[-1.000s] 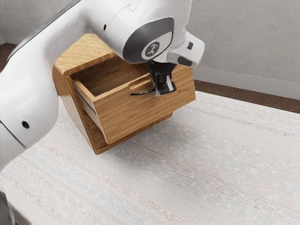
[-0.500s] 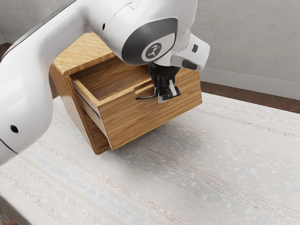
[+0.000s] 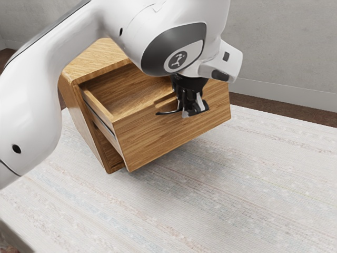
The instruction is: Pull the drawer handle with one arm to open the drawer
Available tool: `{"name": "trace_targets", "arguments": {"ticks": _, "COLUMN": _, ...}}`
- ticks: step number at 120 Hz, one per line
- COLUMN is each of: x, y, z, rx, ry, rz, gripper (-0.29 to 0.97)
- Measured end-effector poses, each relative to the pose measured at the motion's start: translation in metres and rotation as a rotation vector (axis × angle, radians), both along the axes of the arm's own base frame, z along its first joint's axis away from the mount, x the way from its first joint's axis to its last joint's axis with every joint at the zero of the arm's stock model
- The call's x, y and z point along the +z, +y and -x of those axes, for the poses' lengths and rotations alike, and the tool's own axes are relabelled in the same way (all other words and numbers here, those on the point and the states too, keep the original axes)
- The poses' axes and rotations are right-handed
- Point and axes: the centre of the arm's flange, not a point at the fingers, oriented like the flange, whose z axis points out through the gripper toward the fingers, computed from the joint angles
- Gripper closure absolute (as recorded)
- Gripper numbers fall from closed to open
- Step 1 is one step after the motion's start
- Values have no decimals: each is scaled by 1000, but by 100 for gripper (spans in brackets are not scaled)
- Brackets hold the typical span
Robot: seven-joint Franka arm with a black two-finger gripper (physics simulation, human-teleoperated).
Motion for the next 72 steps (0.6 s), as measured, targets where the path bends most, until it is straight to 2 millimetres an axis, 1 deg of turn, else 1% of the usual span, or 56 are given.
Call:
{"name": "trace_targets", "arguments": {"ticks": 18, "x": 0, "y": -1, "z": 1, "rx": 8, "ry": 4, "rz": 5, "gripper": 59}}
{"name": "trace_targets", "arguments": {"ticks": 26, "x": 3, "y": 0, "z": 3, "rx": 12, "ry": 1, "rz": 8, "gripper": 57}}
{"name": "trace_targets", "arguments": {"ticks": 48, "x": 38, "y": 0, "z": 27, "rx": 16, "ry": -34, "rz": 27, "gripper": 54}}
{"name": "trace_targets", "arguments": {"ticks": 50, "x": 44, "y": 0, "z": 31, "rx": 16, "ry": -38, "rz": 31, "gripper": 54}}
{"name": "trace_targets", "arguments": {"ticks": 55, "x": 68, "y": 6, "z": 48, "rx": 19, "ry": -64, "rz": 61, "gripper": 53}}
{"name": "trace_targets", "arguments": {"ticks": 58, "x": 85, "y": 13, "z": 62, "rx": 28, "ry": -79, "rz": 87, "gripper": 52}}
{"name": "trace_targets", "arguments": {"ticks": 60, "x": 96, "y": 22, "z": 71, "rx": 41, "ry": -87, "rz": 107, "gripper": 49}}
{"name": "trace_targets", "arguments": {"ticks": 65, "x": 118, "y": 53, "z": 90, "rx": 95, "ry": -95, "rz": 168, "gripper": 40}}
{"name": "trace_targets", "arguments": {"ticks": 68, "x": 124, "y": 77, "z": 101, "rx": 137, "ry": -88, "rz": 206, "gripper": 36}}
{"name": "trace_targets", "arguments": {"ticks": 72, "x": 123, "y": 110, "z": 109, "rx": 198, "ry": -66, "rz": 263, "gripper": 30}}
